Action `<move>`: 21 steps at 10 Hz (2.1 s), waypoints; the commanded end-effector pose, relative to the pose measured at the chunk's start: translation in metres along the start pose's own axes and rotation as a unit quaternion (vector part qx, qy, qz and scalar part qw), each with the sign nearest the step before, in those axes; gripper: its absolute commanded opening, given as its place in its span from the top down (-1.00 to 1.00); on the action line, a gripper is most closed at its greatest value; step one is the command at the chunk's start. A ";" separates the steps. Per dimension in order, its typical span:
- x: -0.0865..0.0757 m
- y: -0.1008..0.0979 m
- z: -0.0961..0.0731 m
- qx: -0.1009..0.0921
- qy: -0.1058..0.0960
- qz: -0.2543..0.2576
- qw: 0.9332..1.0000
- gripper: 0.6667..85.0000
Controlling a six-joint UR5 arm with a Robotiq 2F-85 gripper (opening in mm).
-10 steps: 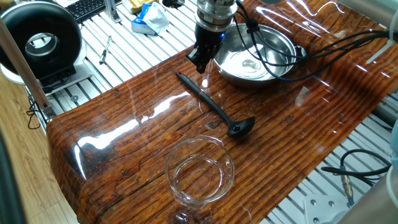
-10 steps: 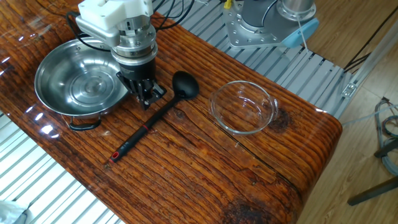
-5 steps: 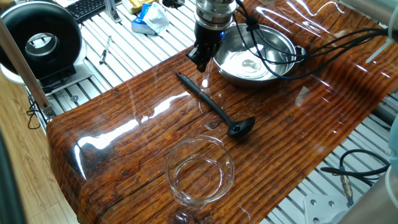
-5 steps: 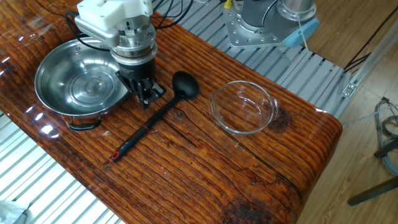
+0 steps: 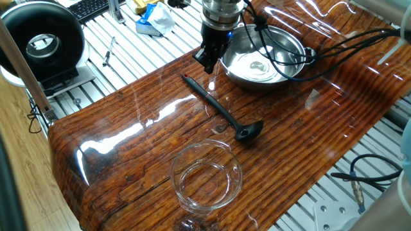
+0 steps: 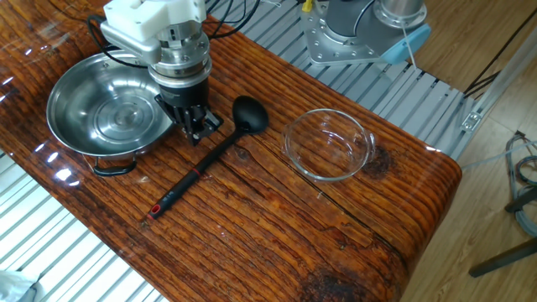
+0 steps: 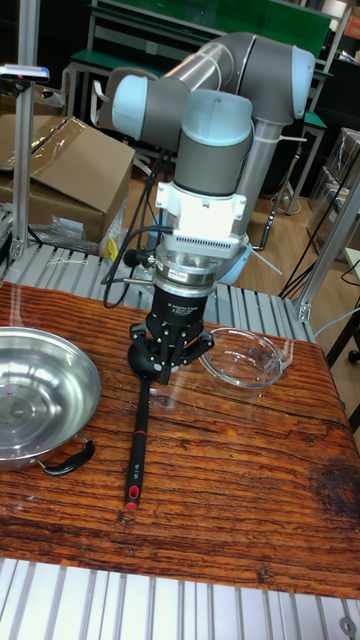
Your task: Scoop water with a large spoon from one bowl to another
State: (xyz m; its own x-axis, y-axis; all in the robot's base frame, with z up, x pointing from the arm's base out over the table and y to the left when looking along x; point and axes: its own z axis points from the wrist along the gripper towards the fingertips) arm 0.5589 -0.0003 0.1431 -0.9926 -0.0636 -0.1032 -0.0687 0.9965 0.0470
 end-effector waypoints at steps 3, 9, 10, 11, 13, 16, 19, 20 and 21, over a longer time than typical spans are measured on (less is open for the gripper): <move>0.008 0.023 -0.065 -0.006 0.022 0.014 1.000 0.99; -0.015 -0.020 0.012 0.026 -0.003 -0.015 1.000 0.99; -0.015 -0.019 0.029 0.018 -0.004 -0.008 1.000 0.99; -0.015 -0.015 0.033 0.008 -0.005 -0.005 1.000 0.99; -0.020 -0.016 0.047 0.008 -0.017 -0.011 1.000 0.99; -0.021 -0.015 0.050 0.009 -0.017 -0.012 1.000 0.99; -0.005 -0.017 0.050 0.011 0.013 -0.009 1.000 0.99; 0.006 -0.016 0.049 0.009 0.033 0.003 0.999 0.99; 0.016 -0.018 0.049 0.014 0.053 0.023 0.998 0.99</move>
State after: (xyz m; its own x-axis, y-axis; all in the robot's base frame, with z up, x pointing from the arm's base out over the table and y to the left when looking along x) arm 0.5675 -0.0155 0.0934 -0.9952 -0.0714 -0.0676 -0.0726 0.9972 0.0153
